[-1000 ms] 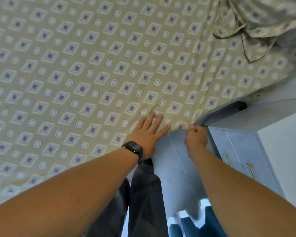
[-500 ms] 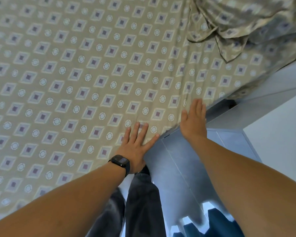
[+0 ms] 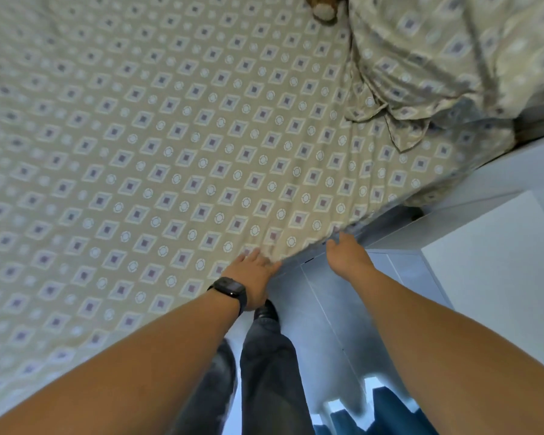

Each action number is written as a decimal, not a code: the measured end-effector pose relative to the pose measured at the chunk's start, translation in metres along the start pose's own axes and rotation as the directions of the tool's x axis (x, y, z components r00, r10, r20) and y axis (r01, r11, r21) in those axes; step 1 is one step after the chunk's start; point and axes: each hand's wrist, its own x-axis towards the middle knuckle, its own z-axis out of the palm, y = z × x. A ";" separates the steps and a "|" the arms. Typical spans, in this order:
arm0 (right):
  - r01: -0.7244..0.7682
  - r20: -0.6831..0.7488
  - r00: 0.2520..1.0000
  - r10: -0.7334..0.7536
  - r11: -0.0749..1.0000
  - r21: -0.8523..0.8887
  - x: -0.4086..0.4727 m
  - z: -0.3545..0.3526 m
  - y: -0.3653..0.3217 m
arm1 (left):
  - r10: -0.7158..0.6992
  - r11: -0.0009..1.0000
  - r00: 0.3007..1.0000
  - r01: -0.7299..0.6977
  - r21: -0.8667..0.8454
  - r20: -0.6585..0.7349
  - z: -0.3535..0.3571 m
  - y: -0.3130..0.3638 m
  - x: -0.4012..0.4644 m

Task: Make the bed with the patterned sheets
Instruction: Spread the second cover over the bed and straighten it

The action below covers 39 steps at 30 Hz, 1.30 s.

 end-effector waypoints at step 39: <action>0.940 0.223 0.307 -0.925 0.260 -0.220 -0.816 0.324 -0.415 | -0.756 0.595 0.397 0.084 -0.799 -0.521 0.233 -0.252 -0.880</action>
